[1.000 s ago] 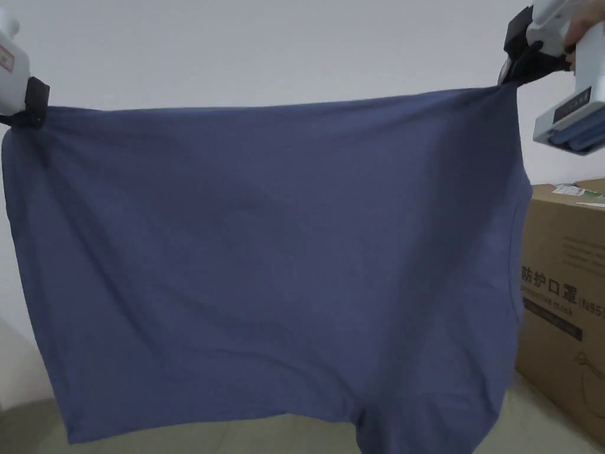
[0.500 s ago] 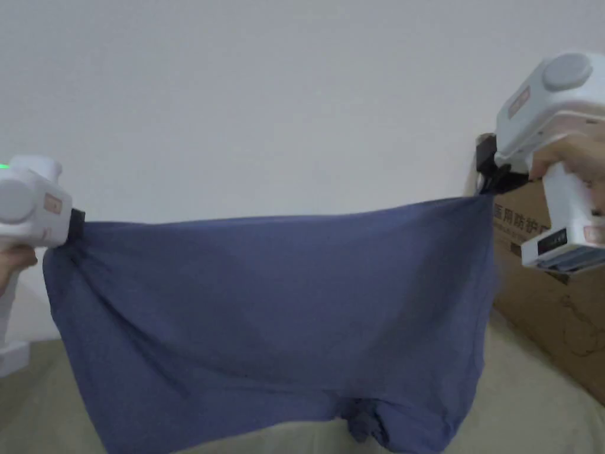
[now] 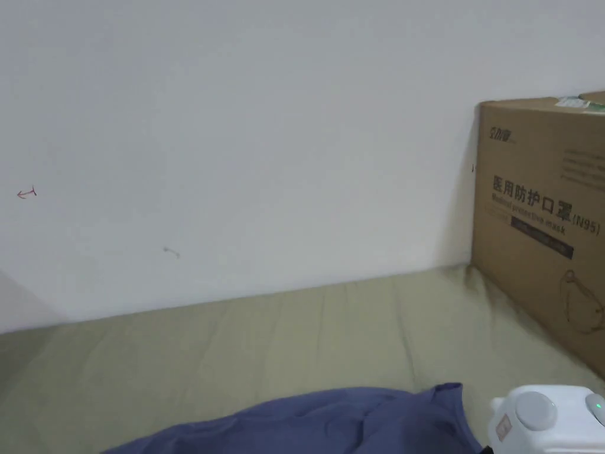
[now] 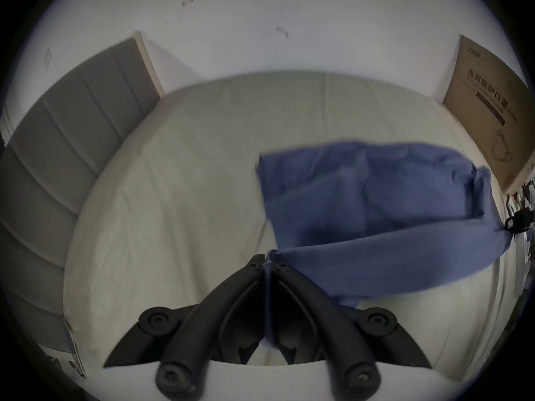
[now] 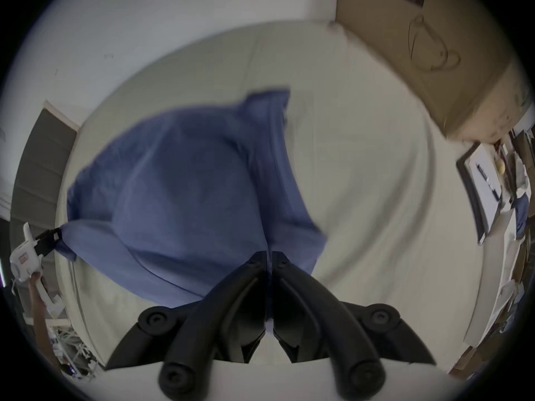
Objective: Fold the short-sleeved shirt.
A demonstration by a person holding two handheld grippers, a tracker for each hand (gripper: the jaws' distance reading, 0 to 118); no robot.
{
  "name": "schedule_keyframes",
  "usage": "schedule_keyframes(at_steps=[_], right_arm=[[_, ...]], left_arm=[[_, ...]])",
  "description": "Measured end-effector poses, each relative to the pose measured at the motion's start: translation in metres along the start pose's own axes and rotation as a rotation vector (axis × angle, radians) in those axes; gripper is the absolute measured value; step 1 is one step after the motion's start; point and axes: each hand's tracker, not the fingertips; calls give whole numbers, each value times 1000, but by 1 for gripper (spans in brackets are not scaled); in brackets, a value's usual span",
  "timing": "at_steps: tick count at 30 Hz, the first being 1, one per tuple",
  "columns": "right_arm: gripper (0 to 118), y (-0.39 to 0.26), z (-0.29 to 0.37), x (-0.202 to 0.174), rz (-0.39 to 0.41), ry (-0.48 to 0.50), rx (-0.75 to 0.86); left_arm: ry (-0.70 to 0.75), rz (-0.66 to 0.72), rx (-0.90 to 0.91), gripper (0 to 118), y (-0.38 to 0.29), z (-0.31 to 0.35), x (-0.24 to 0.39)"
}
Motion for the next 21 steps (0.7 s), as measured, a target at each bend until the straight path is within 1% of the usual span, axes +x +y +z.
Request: schedule_keyframes(at_steps=[2,3,4,5,8,10,12,13,14,16,19,21], right_arm=[[3,-23,11,13,-48,88,19],[2,-36,19,18,-66,102,25],[3,-47,26,20,-64,113,43],[3,-61,33,23,-52,114,45],[3,-107,58,28,-21,109,60],[3,-145,76,26,-26,125,70],[3,-185,96,27,-17,121,86],[3,-201,102,27,-9,114,95],[2,-226,114,20,-1,106,97],[3,-266,127,22,0,106,102],[3,-326,141,28,-11,116,87],[3,-363,146,32,-27,112,76]], left_arm=[[-7,-29,-1,0,-22,9,-8],[-12,-56,11,0,-32,18,-12],[-15,-63,16,0,-39,26,-16],[-23,-70,20,0,-52,48,-13],[-72,-60,59,0,-82,88,-25],[-57,-86,64,0,-106,105,-29],[-16,-158,67,0,-135,128,-35],[-25,-163,57,0,-145,145,-34],[-27,-159,61,0,-161,158,-36],[-42,-149,58,0,-195,177,-43],[-29,-178,41,0,-244,201,-48],[-47,-181,26,0,-276,212,-60]])
